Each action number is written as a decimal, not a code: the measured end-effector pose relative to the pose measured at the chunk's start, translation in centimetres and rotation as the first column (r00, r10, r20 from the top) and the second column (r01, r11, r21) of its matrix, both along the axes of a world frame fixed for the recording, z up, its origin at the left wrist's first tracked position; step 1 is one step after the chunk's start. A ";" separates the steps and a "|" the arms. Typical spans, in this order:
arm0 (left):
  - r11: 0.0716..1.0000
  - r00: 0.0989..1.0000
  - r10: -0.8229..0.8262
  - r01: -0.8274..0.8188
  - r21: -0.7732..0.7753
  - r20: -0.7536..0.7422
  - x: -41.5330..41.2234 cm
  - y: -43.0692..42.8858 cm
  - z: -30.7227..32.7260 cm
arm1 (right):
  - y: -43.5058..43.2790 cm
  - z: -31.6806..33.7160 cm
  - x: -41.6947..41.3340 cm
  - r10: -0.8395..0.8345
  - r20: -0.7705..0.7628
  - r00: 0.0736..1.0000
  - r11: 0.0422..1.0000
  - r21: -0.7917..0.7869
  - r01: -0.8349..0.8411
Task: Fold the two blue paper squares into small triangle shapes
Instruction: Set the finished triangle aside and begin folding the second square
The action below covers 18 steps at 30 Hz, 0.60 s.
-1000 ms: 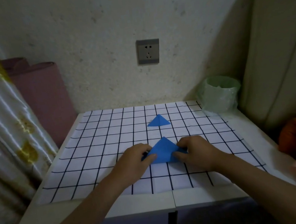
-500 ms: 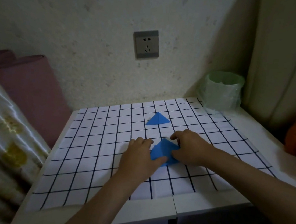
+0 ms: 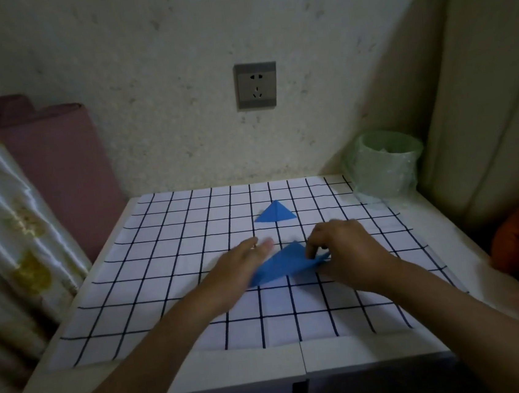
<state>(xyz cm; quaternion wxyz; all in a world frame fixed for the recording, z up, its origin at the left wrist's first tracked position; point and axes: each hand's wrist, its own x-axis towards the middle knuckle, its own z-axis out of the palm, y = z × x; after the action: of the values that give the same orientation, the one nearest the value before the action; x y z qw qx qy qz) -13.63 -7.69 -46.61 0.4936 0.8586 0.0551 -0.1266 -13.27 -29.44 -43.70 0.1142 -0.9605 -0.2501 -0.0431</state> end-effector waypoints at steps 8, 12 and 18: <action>0.964 0.994 -0.034 0.004 -0.265 -0.108 -0.2 2.5 1.8 | -0.5 0.5 -0.7 0.254 0.347 0.903 0.913 0.222 -0.342; 0.927 0.998 -0.048 0.025 -0.375 -0.052 0.0 2.2 1.6 | -0.4 -0.1 -0.7 0.313 0.362 0.878 0.903 0.172 -0.393; 0.964 0.989 0.147 -0.145 -0.224 -0.010 0.7 2.0 1.1 | -0.2 -1.3 -1.0 0.406 0.281 0.870 0.914 -0.135 -0.383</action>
<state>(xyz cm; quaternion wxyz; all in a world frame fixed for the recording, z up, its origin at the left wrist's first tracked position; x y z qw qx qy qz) -12.91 -5.71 -45.51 0.5956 0.7914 0.1019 -0.0924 -14.24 -29.67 -44.99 0.0445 -0.8746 -0.4568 -0.1562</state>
